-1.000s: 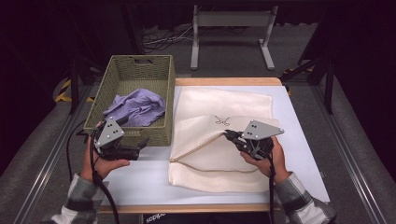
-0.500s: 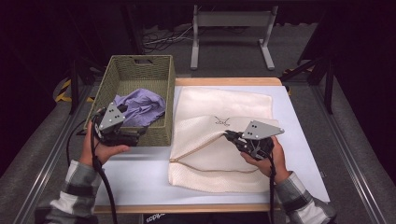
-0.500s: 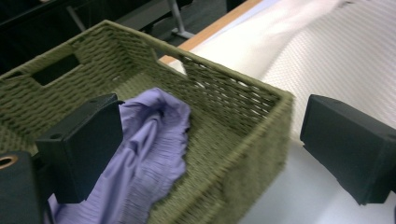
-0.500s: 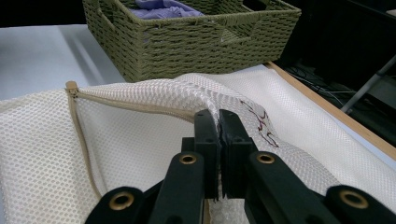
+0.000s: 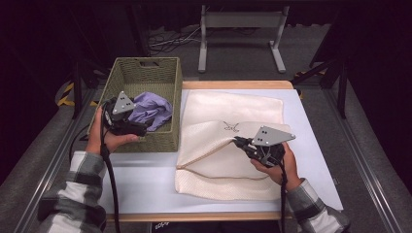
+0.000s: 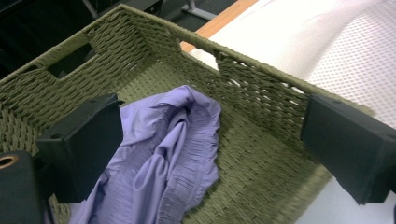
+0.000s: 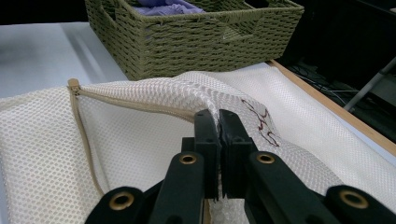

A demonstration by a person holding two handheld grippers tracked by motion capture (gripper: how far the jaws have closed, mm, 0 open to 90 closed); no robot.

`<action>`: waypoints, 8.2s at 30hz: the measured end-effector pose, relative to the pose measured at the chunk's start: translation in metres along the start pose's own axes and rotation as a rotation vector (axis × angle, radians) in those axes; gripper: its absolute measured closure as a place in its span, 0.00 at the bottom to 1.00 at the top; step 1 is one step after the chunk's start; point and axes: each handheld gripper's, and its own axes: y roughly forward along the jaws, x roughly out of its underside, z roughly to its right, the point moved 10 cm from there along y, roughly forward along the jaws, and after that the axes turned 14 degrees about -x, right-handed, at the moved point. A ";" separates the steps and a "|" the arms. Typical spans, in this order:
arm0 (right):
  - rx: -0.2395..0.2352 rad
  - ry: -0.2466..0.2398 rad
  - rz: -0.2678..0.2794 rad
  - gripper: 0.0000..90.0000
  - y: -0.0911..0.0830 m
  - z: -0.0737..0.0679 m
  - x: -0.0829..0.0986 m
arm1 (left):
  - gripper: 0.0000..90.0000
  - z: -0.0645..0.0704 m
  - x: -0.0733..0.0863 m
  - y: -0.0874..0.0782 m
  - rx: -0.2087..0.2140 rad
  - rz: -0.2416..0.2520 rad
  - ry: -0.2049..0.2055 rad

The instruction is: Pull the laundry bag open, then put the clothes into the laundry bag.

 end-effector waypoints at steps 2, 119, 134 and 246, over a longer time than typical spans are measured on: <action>-0.003 0.000 -0.002 0.97 0.000 0.000 0.001 | 0.07 -0.002 0.001 0.005 -0.006 -0.017 0.009; -0.012 0.052 -0.053 0.98 0.006 -0.012 0.025 | 0.82 -0.032 0.045 0.107 0.126 -0.399 0.159; -0.012 0.031 -0.051 0.98 0.013 -0.006 0.021 | 0.82 -0.026 0.020 0.068 0.117 -0.243 0.025; -0.032 -0.013 -0.093 0.98 0.018 -0.014 0.022 | 0.51 0.264 -0.010 0.024 0.363 -0.137 0.075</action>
